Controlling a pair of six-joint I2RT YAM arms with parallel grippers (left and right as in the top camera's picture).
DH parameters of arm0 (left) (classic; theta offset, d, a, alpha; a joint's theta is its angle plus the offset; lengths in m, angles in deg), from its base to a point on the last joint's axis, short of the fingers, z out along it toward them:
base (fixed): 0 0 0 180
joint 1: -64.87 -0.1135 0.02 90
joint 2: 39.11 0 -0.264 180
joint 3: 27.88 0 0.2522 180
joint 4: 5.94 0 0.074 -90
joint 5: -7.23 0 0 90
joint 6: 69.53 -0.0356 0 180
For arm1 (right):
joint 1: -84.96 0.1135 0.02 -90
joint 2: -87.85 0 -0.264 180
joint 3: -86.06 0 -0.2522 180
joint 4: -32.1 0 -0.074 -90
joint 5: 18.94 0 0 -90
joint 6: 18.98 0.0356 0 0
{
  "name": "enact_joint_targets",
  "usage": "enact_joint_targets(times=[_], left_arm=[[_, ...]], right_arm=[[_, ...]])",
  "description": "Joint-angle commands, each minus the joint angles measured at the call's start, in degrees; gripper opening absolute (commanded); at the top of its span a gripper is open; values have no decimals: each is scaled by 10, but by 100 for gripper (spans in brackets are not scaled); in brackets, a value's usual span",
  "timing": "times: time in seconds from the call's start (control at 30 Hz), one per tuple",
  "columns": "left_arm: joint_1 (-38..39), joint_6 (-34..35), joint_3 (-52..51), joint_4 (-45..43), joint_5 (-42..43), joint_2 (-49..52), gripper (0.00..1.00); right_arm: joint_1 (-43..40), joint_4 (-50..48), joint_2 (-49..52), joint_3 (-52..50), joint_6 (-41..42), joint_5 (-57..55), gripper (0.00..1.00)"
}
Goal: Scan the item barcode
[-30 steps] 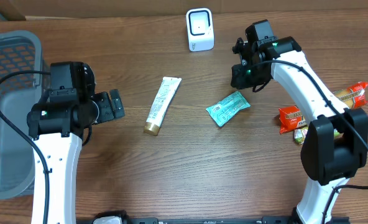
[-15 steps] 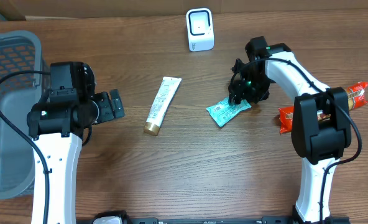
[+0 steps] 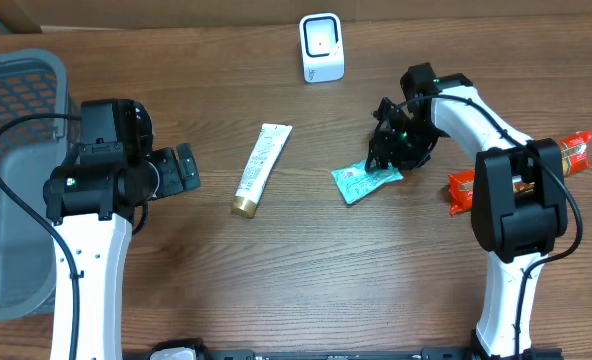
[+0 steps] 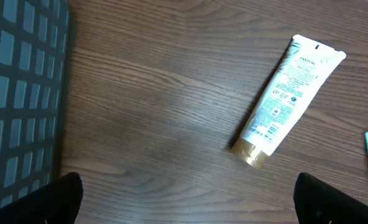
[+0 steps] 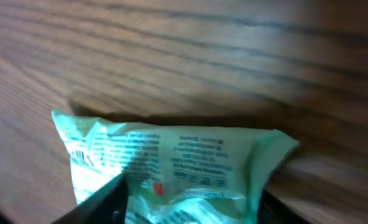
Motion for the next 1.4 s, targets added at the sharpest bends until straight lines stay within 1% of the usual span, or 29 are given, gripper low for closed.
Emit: enact_joint_targets(times=[0.0, 0.07, 0.2, 0.23, 0.33, 0.43, 0.53, 0.63, 0.7, 0.8, 0.93, 1.03, 1.13, 1.2, 1.37], left_arm=[[-3, -11, -2, 0, 2, -4, 100], [-3, -11, -2, 0, 2, -4, 100], [-3, -11, -2, 0, 2, -4, 99], [-3, -11, -2, 0, 2, -4, 100], [-3, -11, -2, 0, 2, -4, 100], [-3, -11, -2, 0, 2, -4, 100], [-3, -11, -2, 0, 2, -4, 100], [-3, -11, -2, 0, 2, -4, 100], [-3, -11, -2, 0, 2, -4, 99], [-3, -11, -2, 0, 2, -4, 100], [-3, -11, -2, 0, 2, -4, 99], [-3, -11, -2, 0, 2, -4, 100], [-3, -11, -2, 0, 2, -4, 100], [-3, -11, -2, 0, 2, -4, 99], [-3, -11, -2, 0, 2, -4, 100]], right_arm=[[4, -19, 15, -48, 17, 16, 36], [4, -23, 15, -52, 17, 21, 22], [2, -22, 15, -49, 17, 52, 5], [1, -20, 15, -46, 17, 67, 4], [-4, -16, 14, -35, 9, 131, 4], [-13, -17, 8, -17, 4, 218, 4], [-24, -29, -18, -6, 4, 286, 4], [-31, -45, -62, -5, 7, 298, 4], [-31, -52, -104, -5, 22, 270, 4], [-29, -64, -177, -5, 66, 186, 4], [-23, -85, -269, -5, 115, 127, 4], [-22, -101, -330, -5, 211, 43, 4], [-22, -95, -374, -5, 334, -51, 4], [-22, -89, -396, -5, 384, -78, 4], [-20, -87, -410, -5, 391, -75, 4]])
